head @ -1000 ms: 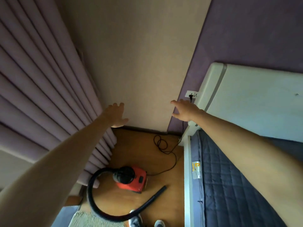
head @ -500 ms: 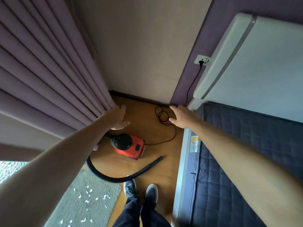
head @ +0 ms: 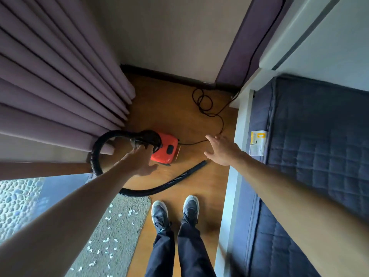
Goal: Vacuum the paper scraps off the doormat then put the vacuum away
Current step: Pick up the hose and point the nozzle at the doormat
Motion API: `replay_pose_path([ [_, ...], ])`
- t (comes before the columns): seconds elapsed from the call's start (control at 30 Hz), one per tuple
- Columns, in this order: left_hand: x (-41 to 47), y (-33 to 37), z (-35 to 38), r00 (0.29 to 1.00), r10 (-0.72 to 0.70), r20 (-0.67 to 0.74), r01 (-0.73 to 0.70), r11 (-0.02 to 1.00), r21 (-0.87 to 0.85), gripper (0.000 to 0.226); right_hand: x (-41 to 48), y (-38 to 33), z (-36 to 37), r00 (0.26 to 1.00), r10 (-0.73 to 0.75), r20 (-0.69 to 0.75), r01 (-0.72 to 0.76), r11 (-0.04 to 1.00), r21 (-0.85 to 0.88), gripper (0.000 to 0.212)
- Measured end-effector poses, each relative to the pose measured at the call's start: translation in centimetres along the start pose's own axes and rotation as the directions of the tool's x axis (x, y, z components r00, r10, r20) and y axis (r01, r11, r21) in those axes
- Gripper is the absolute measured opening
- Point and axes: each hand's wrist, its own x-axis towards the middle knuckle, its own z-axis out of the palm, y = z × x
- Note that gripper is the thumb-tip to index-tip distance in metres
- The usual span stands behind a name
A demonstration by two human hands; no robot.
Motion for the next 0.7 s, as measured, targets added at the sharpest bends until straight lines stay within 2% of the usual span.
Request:
replay_pose_path([
  [0.43,13.9,-4.9,20.8,0.985,0.004,0.175,0.006,0.998,-0.06,0.068,10.8,1.4,24.0,0.972,0.041,0.231,-0.069,0.991,0.115,0.062],
  [0.7,20.0,-6.6,30.1,0.967,0.041,0.251,-0.038,0.999,-0.017,0.07,16.7,2.9,34.5,0.934,0.084,0.347,-0.161,0.967,0.199,0.063],
])
